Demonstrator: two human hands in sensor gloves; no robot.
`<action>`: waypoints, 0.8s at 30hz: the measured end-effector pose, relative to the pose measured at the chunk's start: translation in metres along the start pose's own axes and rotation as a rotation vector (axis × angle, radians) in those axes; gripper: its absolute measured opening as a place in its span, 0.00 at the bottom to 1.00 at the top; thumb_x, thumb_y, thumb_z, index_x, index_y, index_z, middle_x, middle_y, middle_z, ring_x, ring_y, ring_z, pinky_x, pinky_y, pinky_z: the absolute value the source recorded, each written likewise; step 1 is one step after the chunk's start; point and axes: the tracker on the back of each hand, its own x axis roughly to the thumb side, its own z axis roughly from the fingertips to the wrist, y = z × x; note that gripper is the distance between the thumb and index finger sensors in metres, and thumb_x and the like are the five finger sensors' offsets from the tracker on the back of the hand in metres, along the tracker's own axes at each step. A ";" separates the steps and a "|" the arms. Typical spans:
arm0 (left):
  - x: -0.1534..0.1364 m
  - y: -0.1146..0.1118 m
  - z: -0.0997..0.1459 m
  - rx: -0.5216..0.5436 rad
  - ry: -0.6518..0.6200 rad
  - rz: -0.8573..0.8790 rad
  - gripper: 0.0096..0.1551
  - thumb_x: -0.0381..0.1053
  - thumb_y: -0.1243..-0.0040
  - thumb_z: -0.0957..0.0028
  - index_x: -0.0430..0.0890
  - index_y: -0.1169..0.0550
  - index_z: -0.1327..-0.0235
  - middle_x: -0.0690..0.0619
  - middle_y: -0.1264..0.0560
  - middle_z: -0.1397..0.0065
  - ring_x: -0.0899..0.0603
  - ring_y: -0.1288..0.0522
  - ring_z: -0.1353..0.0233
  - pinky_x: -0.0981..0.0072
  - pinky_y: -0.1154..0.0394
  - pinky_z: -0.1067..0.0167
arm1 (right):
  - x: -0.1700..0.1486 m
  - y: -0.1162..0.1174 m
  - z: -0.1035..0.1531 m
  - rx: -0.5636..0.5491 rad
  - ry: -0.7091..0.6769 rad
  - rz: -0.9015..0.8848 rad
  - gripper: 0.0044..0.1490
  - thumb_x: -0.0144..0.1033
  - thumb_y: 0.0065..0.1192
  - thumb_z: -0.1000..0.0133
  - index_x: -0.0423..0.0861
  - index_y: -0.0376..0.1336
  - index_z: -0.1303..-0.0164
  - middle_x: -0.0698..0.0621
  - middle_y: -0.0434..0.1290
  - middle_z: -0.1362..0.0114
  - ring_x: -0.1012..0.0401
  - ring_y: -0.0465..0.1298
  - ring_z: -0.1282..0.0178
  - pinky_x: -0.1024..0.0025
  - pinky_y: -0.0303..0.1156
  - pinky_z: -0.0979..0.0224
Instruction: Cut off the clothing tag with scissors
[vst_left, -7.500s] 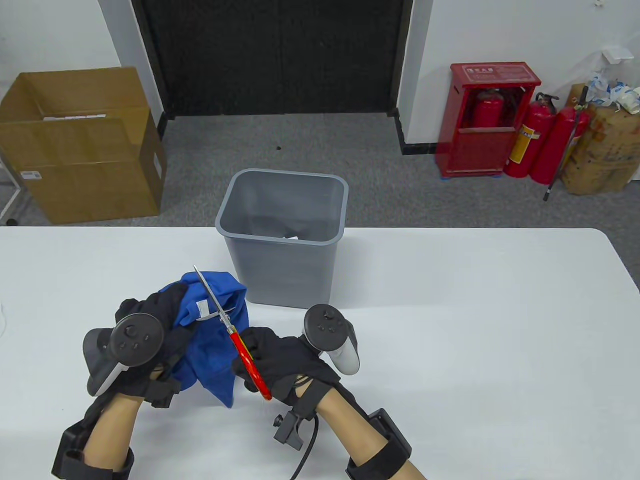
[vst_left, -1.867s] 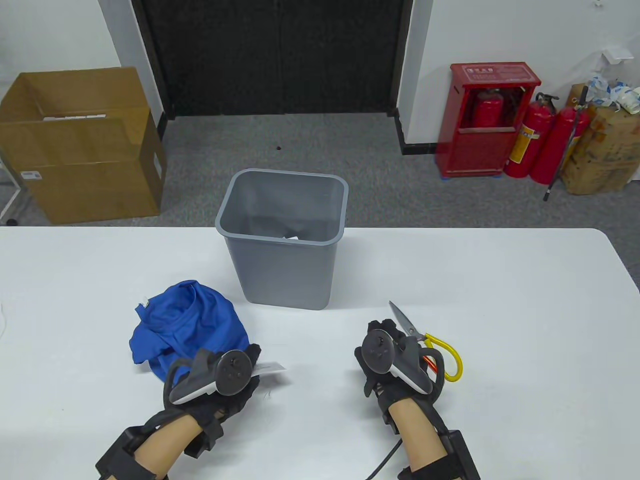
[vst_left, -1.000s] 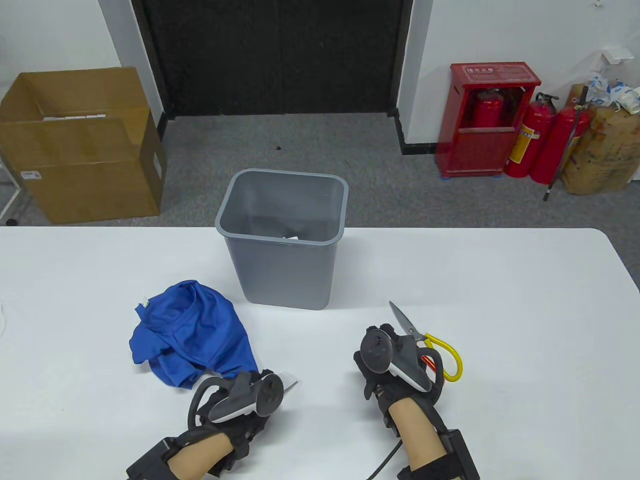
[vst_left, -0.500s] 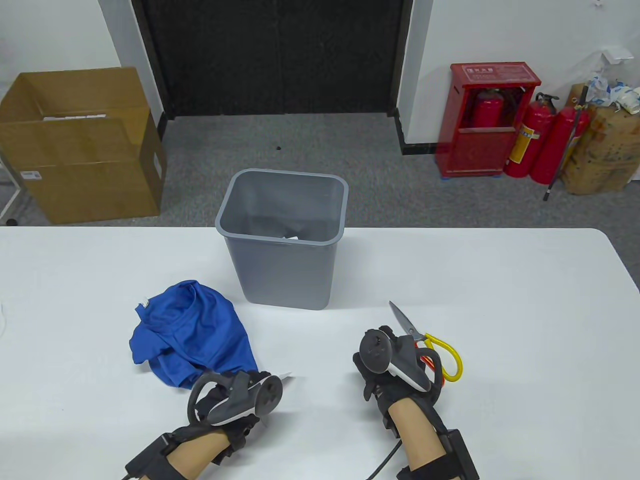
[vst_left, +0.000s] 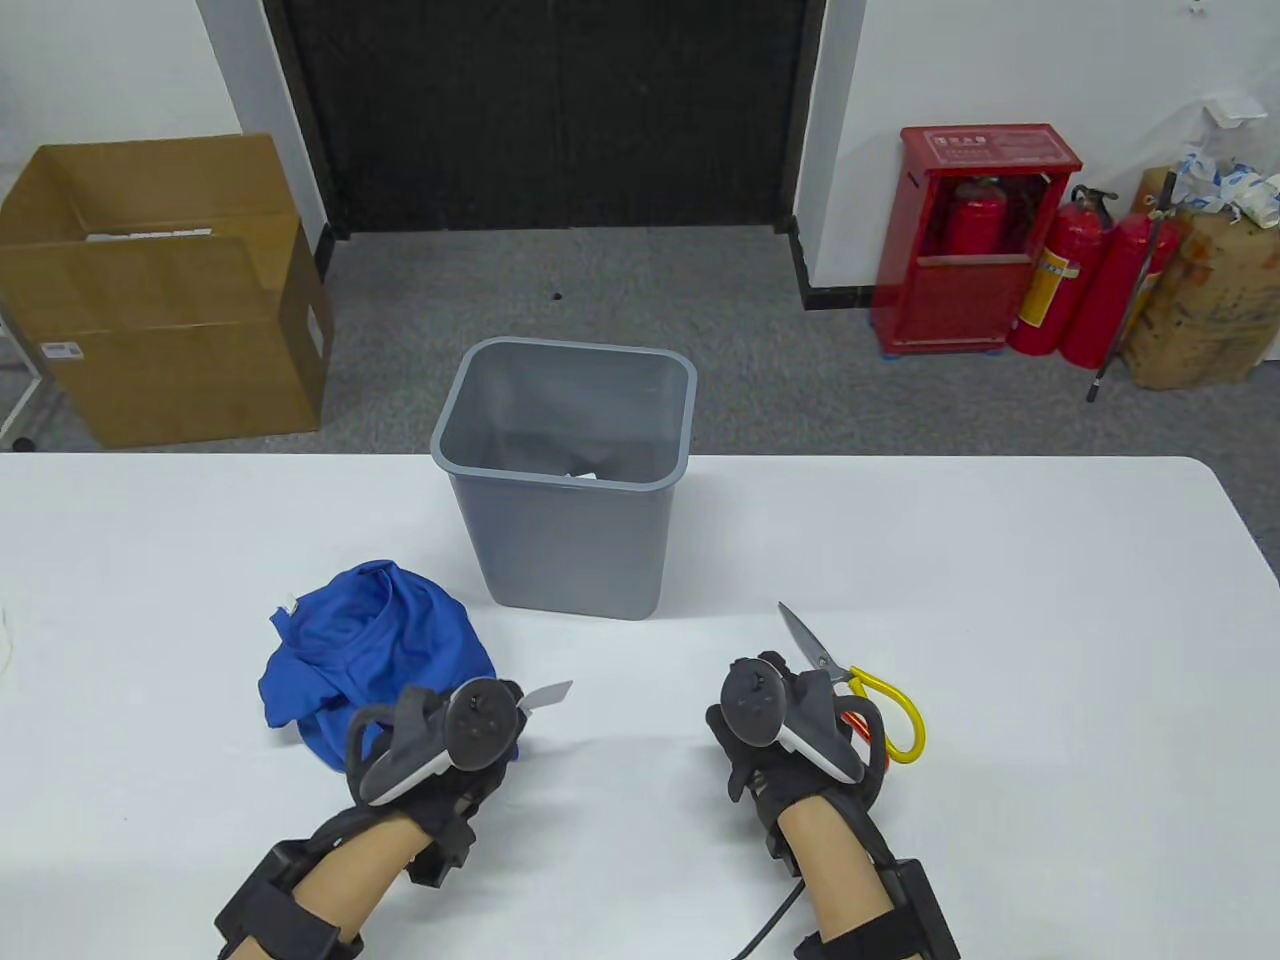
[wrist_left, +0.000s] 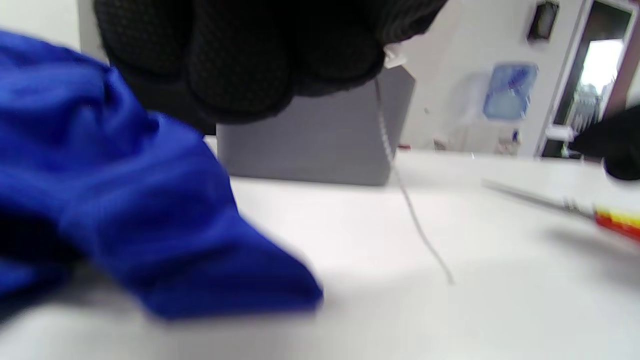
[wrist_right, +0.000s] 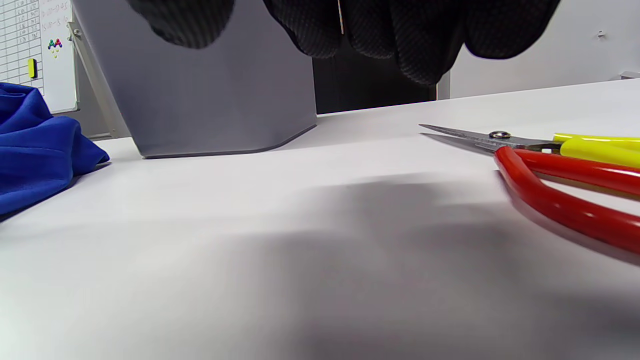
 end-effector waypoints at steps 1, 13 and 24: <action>-0.002 0.009 -0.003 0.014 0.011 0.020 0.23 0.55 0.45 0.41 0.49 0.23 0.36 0.60 0.18 0.50 0.51 0.15 0.52 0.47 0.22 0.39 | 0.000 0.000 0.000 0.001 0.000 0.002 0.45 0.56 0.51 0.49 0.41 0.56 0.27 0.36 0.60 0.22 0.39 0.68 0.29 0.39 0.66 0.34; -0.012 0.123 -0.066 0.143 0.154 0.121 0.24 0.57 0.45 0.39 0.50 0.23 0.34 0.61 0.18 0.50 0.51 0.14 0.50 0.45 0.24 0.34 | 0.001 0.004 -0.001 0.016 -0.005 0.003 0.45 0.56 0.51 0.49 0.41 0.56 0.27 0.37 0.60 0.22 0.39 0.69 0.29 0.39 0.66 0.34; -0.024 0.160 -0.131 0.183 0.241 0.208 0.23 0.59 0.48 0.36 0.53 0.25 0.32 0.64 0.19 0.46 0.53 0.15 0.45 0.46 0.25 0.31 | 0.004 0.004 -0.002 0.010 -0.039 -0.027 0.44 0.56 0.51 0.49 0.41 0.56 0.27 0.37 0.60 0.22 0.39 0.69 0.29 0.39 0.66 0.34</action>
